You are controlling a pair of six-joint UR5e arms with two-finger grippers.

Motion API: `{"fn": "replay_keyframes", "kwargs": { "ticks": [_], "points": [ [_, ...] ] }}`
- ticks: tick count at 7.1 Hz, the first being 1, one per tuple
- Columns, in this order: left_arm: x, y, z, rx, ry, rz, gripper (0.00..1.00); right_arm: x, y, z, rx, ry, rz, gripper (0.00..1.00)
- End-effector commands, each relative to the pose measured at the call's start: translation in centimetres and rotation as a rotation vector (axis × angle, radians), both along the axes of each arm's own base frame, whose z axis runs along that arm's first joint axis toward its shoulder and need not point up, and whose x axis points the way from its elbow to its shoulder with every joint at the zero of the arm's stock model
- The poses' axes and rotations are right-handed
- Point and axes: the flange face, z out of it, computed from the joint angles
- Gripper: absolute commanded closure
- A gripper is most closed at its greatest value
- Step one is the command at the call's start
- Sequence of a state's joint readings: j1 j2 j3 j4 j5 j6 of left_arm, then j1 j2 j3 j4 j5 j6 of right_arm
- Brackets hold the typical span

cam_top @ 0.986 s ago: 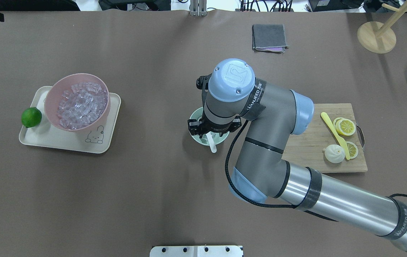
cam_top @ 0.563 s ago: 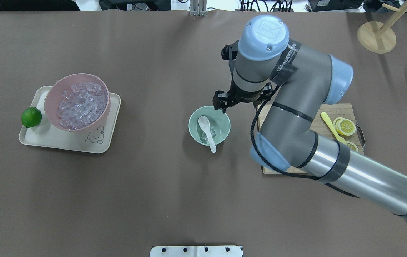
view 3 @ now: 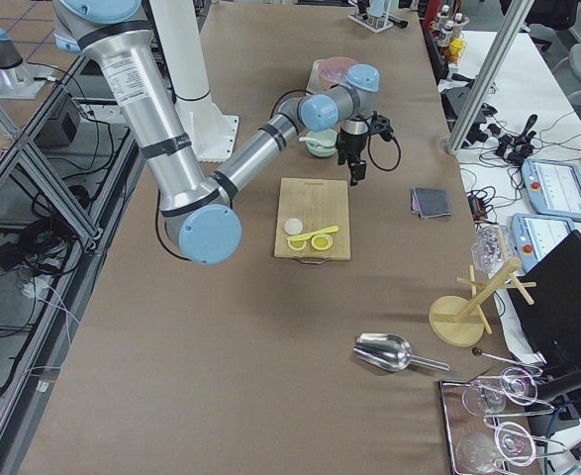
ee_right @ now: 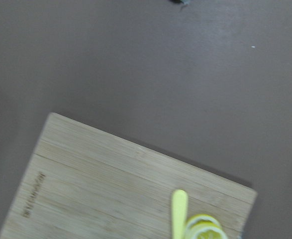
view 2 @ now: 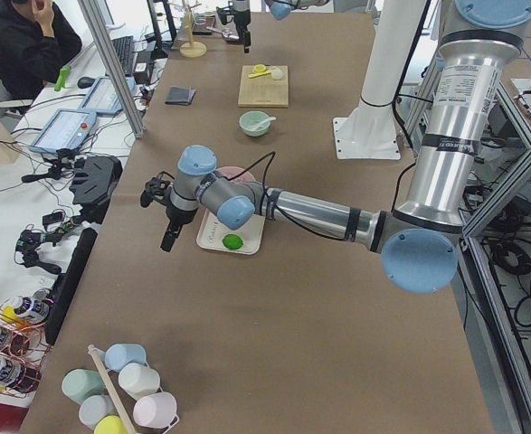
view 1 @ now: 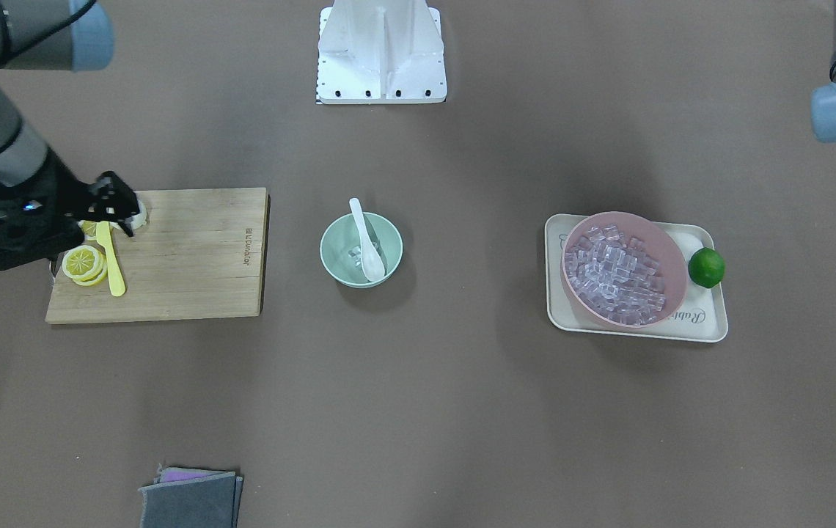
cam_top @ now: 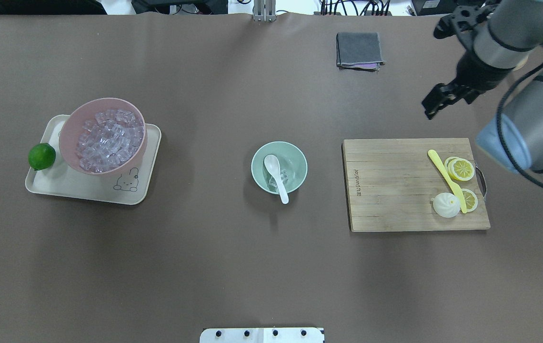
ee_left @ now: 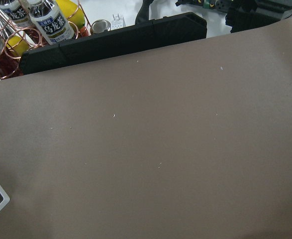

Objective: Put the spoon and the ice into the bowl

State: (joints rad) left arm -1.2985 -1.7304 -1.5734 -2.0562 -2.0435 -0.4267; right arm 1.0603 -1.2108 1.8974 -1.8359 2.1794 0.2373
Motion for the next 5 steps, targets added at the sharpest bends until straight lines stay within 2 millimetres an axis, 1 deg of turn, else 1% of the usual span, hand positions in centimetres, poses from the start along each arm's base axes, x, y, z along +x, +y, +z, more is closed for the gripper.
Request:
{"fn": "replay_keyframes", "kwargs": {
  "ticks": [1, 2, 3, 4, 5],
  "points": [
    [-3.9, 2.6, 3.8, -0.066, 0.037, 0.013, 0.02, 11.2, 0.5, 8.6, 0.015, 0.004, -0.047, 0.0],
    [-6.7, 4.7, 5.3, -0.098, 0.122, 0.047, 0.02, 14.7, 1.6, 11.5, 0.009, -0.019, -0.062, 0.0],
    [-9.2, 8.5, 8.7, -0.111, 0.161, 0.093, 0.02, 16.3, 2.3, 12.9, -0.004, -0.014, -0.047, 0.0],
    [-12.4, 11.6, 11.0, -0.094, 0.178, 0.117, 0.02, 16.7, 2.5, 14.4, -0.038, 0.002, -0.034, 0.0],
    [-15.6, 13.9, 12.6, -0.078, 0.193, 0.105, 0.02, 17.2, 2.6, 16.0, -0.048, 0.05, -0.029, 0.0]
  ]
}}
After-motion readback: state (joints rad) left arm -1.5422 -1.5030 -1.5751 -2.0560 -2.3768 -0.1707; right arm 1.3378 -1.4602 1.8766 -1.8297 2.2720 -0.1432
